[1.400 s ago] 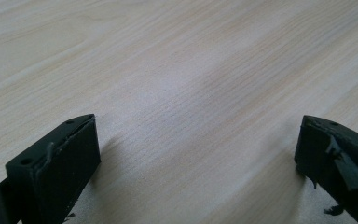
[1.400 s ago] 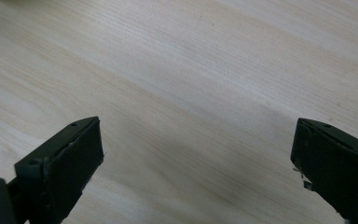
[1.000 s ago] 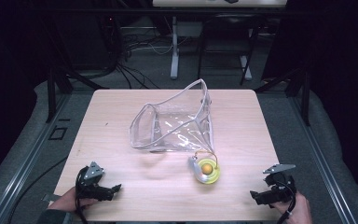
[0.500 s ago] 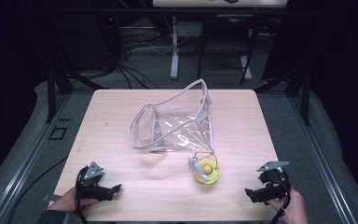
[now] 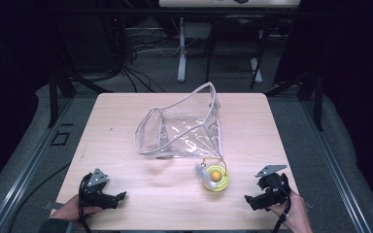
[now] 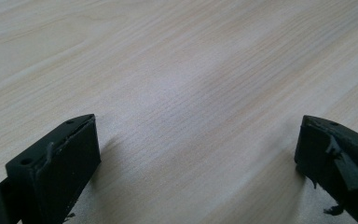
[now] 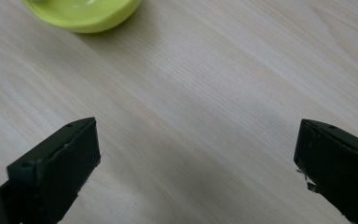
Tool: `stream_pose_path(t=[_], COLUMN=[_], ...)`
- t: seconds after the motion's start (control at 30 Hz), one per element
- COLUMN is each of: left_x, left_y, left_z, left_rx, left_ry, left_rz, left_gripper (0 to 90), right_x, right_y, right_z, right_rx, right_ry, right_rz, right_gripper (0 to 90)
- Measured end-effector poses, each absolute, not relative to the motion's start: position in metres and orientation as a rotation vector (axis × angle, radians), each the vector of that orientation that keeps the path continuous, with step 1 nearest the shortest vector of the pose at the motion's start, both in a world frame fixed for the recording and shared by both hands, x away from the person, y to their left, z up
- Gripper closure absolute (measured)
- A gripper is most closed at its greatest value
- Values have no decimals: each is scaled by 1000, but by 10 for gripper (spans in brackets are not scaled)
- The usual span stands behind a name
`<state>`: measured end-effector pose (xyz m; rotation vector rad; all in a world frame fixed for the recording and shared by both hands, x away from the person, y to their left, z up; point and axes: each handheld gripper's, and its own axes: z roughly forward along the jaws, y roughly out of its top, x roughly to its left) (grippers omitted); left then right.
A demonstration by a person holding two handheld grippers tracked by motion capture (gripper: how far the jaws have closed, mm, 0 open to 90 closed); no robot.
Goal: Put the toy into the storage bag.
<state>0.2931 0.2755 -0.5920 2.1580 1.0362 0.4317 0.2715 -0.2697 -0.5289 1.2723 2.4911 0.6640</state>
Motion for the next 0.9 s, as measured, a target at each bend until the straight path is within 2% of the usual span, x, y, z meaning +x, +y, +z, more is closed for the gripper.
stream_pose_path(t=[0.9], left_x=[293], left_y=[276], left_z=[-592], left_rx=[2160], left_ry=[1035], left_rz=[432], left_gripper=[0], right_x=[287], right_y=[-233], right_z=[-506], right_rx=[1121], right_ry=[2515], right_rz=[758], right_gripper=[0])
